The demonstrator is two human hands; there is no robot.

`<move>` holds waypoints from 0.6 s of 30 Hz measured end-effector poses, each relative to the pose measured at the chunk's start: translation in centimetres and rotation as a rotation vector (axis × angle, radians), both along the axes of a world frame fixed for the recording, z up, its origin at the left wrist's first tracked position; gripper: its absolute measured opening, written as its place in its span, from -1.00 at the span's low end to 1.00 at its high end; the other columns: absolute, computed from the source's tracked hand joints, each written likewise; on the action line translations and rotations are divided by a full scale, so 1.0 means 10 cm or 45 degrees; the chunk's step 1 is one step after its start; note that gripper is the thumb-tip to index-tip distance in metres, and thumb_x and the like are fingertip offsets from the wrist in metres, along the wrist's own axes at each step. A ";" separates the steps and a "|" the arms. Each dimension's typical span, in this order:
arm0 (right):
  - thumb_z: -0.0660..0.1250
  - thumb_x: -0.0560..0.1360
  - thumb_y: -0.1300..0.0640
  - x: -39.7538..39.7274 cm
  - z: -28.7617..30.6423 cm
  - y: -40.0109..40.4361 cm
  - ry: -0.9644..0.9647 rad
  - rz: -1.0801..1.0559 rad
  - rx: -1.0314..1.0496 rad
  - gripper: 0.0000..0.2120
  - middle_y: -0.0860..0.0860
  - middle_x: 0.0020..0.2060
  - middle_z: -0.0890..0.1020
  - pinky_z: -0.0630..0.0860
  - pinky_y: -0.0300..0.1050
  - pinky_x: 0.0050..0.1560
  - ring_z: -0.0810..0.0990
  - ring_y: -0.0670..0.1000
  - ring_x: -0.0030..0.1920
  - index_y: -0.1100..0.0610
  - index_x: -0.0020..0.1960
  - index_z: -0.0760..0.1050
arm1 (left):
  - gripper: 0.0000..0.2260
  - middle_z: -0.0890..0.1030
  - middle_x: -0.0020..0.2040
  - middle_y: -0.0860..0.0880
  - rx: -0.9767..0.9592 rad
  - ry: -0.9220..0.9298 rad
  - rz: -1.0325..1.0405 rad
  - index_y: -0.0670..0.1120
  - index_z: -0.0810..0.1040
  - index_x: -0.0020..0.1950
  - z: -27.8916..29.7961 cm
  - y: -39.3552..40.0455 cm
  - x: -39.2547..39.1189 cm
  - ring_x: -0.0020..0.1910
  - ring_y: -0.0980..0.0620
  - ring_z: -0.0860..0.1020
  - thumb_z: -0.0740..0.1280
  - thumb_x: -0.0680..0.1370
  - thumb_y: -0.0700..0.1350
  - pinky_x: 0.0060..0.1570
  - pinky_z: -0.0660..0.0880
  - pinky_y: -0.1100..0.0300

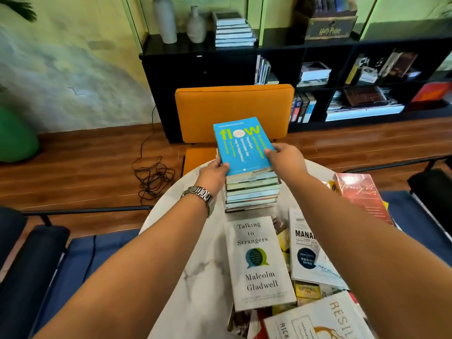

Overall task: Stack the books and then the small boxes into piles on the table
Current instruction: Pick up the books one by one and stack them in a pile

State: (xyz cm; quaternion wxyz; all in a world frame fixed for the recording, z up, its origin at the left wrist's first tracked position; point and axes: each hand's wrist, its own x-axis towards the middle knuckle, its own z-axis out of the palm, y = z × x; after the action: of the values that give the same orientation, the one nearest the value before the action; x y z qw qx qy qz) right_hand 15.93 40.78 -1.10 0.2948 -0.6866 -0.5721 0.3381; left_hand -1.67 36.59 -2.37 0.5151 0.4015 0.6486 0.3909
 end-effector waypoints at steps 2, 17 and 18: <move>0.22 0.60 -0.03 0.00 -0.02 0.04 -0.056 0.016 0.001 -0.64 -0.02 0.04 0.64 0.61 -0.07 -0.21 0.64 -0.02 -0.14 0.06 0.35 0.45 | -0.67 0.53 0.27 -0.08 0.010 0.059 -0.014 -0.04 0.42 0.40 -0.01 0.05 0.00 -0.16 0.11 0.47 0.16 0.63 -0.15 -0.05 0.40 0.23; 0.16 0.59 -0.17 0.04 -0.21 0.11 -0.090 0.052 -0.103 -0.70 -0.05 -0.14 0.65 0.56 -0.14 -0.33 0.64 -0.08 -0.28 0.03 0.05 0.50 | -0.64 0.51 0.31 -0.06 -0.029 0.017 0.019 0.02 0.33 0.46 -0.09 0.12 0.05 0.00 0.04 0.50 0.10 0.66 -0.12 -0.09 0.41 0.19; 0.17 0.58 -0.18 0.05 -0.21 0.11 -0.079 0.051 -0.120 -0.69 -0.07 -0.16 0.64 0.55 -0.16 -0.34 0.63 -0.08 -0.28 0.03 0.05 0.50 | -0.65 0.52 0.30 -0.05 -0.024 0.030 0.024 0.02 0.33 0.45 -0.10 0.12 0.05 -0.01 0.05 0.50 0.10 0.66 -0.12 -0.07 0.41 0.18</move>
State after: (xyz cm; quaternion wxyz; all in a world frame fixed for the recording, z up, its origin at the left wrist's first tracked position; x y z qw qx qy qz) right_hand 16.46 41.85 -3.25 0.2373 -0.6983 -0.5781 0.3490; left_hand -1.16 37.81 -3.33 0.5074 0.3952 0.6620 0.3848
